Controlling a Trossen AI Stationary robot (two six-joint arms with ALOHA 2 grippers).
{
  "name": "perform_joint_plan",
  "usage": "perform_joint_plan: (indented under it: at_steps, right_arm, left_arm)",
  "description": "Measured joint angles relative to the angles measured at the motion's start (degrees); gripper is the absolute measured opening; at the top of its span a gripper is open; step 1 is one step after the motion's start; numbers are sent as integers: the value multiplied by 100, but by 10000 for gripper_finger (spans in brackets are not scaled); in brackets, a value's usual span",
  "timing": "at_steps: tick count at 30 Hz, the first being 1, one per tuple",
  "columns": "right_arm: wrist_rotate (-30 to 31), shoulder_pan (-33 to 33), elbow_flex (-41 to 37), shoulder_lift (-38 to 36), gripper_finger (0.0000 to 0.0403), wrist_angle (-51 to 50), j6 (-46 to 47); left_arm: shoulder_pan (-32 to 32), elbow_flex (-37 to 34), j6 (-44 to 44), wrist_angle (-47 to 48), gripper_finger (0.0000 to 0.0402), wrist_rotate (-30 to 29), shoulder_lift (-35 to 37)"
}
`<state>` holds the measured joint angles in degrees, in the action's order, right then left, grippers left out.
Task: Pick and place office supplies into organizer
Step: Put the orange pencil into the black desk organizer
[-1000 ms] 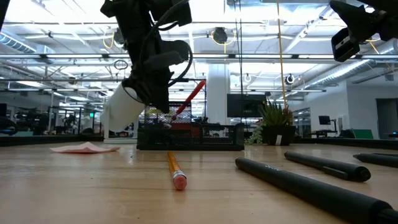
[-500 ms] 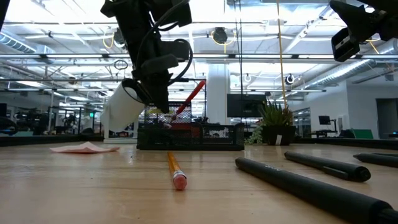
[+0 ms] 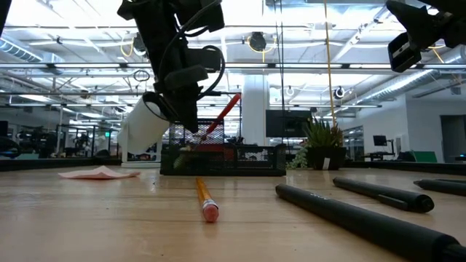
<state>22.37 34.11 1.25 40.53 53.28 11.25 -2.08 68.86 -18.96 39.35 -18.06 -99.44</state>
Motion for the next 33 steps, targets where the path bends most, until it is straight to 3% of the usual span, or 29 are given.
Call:
perform_joint_plan:
  at_steps: [5, 13, 22, 33]
  right_arm:
    - [0, 2, 0, -2, 89, 0, 2]
    - [0, 2, 0, 0, 89, 0, 2]
    - [2, 2, -2, 0, 89, 0, 1]
    - [2, 0, 0, -2, 89, 0, 2]
  left_arm:
    - [-265, -1, -703, 143, 182, 31, -4]
    - [-1301, -2, -2753, 270, 182, -222, -4]
    - [-2482, -2, -6183, 833, 182, -546, -4]
    - [-3314, -2, -10054, 1775, 182, 629, -4]
